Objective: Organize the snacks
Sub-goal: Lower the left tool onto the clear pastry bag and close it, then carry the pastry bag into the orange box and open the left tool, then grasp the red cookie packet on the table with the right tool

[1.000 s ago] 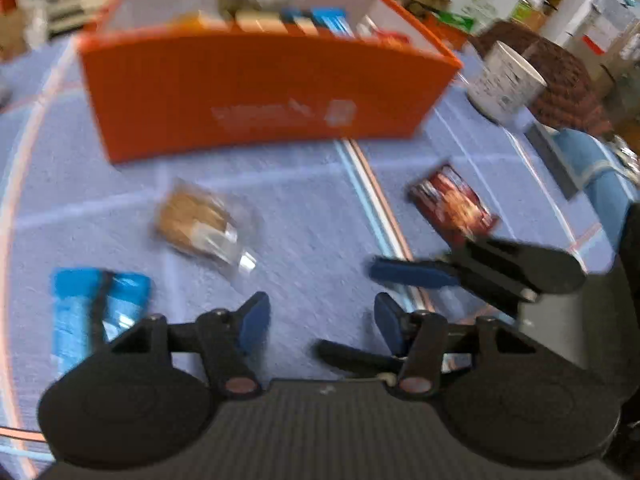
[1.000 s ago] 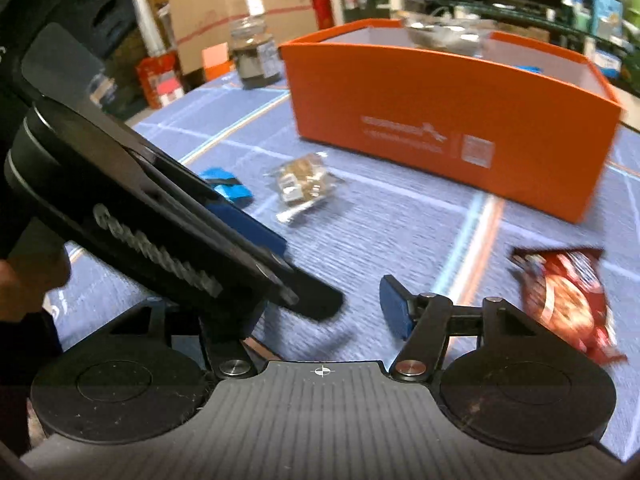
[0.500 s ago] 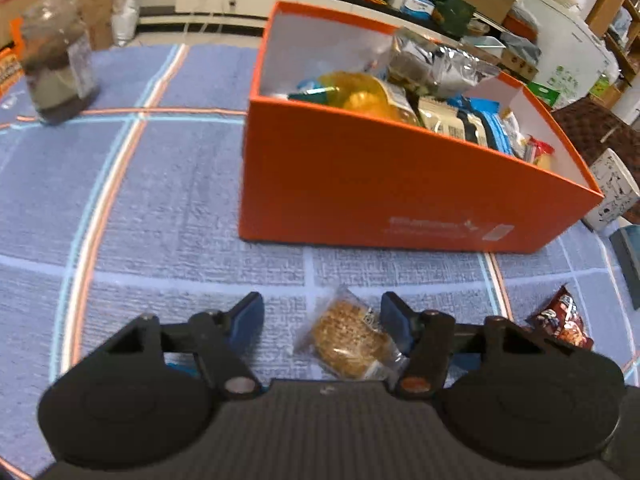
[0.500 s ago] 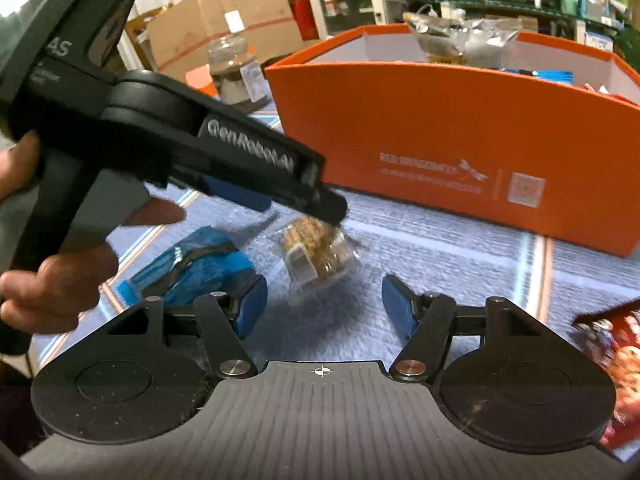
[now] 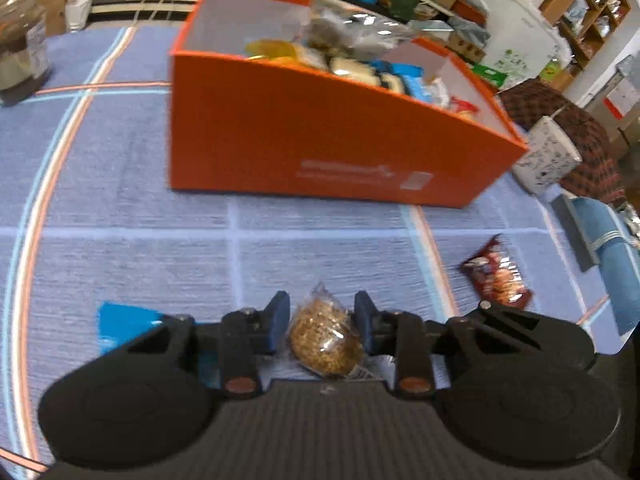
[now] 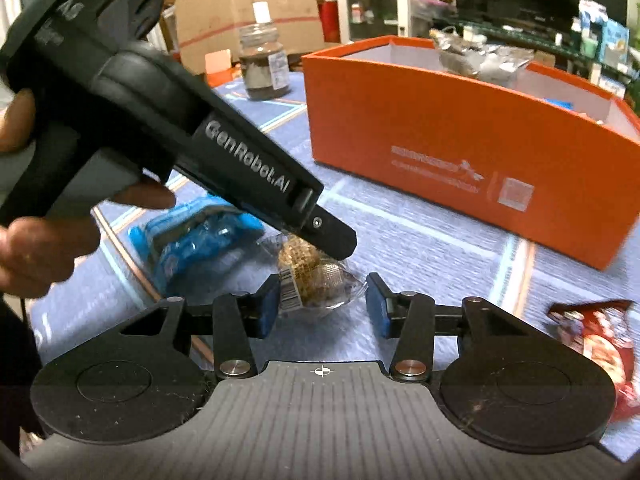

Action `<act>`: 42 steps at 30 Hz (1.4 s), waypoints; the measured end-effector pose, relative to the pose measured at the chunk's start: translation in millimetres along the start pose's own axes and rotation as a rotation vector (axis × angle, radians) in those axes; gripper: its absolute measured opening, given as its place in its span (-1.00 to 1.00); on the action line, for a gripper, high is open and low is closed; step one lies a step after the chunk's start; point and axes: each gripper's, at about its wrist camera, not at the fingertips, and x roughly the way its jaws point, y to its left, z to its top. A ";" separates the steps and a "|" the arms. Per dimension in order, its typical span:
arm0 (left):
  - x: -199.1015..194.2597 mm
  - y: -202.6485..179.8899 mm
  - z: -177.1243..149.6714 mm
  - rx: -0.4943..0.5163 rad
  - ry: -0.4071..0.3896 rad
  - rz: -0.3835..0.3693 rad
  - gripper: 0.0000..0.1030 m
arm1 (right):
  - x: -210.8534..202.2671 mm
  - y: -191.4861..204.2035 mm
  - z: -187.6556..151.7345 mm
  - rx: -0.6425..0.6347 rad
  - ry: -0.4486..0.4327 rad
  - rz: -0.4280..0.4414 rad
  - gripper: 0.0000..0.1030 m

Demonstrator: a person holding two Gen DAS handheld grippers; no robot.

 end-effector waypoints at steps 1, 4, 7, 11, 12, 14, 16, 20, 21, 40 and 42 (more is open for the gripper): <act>0.8 -4.0 1.0 0.001 -0.004 -0.004 -0.40 | -5.6 -3.1 -1.1 0.000 -0.004 -0.013 -0.38; -2.7 -16.0 5.4 0.016 -0.042 -0.011 -0.40 | -18.5 -14.5 1.6 0.035 -0.024 -0.022 -0.38; -6.2 -24.7 11.5 0.021 -0.078 -0.003 -0.40 | -27.5 -23.2 6.9 0.051 -0.053 -0.032 -0.39; -8.2 -33.5 24.6 0.004 -0.107 0.000 -0.41 | -34.1 -25.9 13.5 0.043 -0.073 -0.064 -0.39; -10.8 -36.5 30.8 -0.006 -0.118 -0.008 -0.42 | -34.2 -29.1 19.7 0.050 -0.087 -0.073 -0.39; -16.4 -43.3 41.6 0.005 -0.139 -0.013 -0.43 | -39.9 -37.7 29.8 0.065 -0.113 -0.081 -0.39; -20.8 -52.2 60.7 0.016 -0.155 -0.022 -0.43 | -46.8 -46.5 42.6 0.073 -0.144 -0.096 -0.39; -22.3 -69.5 98.9 0.050 -0.207 -0.029 -0.43 | -55.9 -68.7 72.8 0.060 -0.191 -0.136 -0.39; -19.3 -72.8 110.6 0.061 -0.223 -0.022 -0.43 | -54.6 -77.0 83.1 0.058 -0.196 -0.144 -0.39; -30.9 -63.4 19.7 0.122 -0.232 0.086 0.30 | -76.2 -100.7 19.4 0.251 -0.148 -0.178 0.11; -19.3 -64.2 2.9 0.115 -0.195 0.073 0.30 | -79.2 -101.9 3.6 0.262 -0.117 -0.195 0.13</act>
